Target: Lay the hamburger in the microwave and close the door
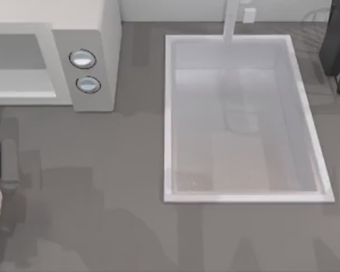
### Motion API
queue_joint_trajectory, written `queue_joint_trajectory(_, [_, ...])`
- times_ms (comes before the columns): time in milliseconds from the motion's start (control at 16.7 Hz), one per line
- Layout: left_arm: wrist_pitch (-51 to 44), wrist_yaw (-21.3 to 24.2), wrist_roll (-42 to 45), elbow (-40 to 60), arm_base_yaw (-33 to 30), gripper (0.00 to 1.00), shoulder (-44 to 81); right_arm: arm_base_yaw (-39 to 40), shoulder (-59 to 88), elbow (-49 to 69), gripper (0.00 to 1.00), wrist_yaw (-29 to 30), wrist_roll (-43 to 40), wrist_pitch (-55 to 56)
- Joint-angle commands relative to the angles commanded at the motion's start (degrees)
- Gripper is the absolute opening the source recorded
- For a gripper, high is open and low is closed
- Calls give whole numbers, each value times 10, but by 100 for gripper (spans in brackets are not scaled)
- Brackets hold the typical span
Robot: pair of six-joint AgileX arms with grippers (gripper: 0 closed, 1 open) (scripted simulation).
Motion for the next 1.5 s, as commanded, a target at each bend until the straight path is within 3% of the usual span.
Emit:
queue_joint_trajectory(180, [0,0,0,0,0,0,0,0,0,0,100,0,0,0])
queue_joint_trajectory(240, [-53,0,-14,15,-2,0,-37,0,0,0,100,0,0,0])
queue_joint_trajectory(480, [-94,0,-12,50,-2,0,-57,0,0,0,100,0,0,0])
queue_joint_trajectory(900, [-278,0,-15,151,-3,0,-118,0,0,0,100,0,0,0])
queue_joint_trajectory(1260, [-288,0,-16,160,-3,0,-125,0,0,0,100,0,0,0])
queue_joint_trajectory(1500, [-233,5,-53,150,-1,0,-116,0,0,0,100,0,0,0])
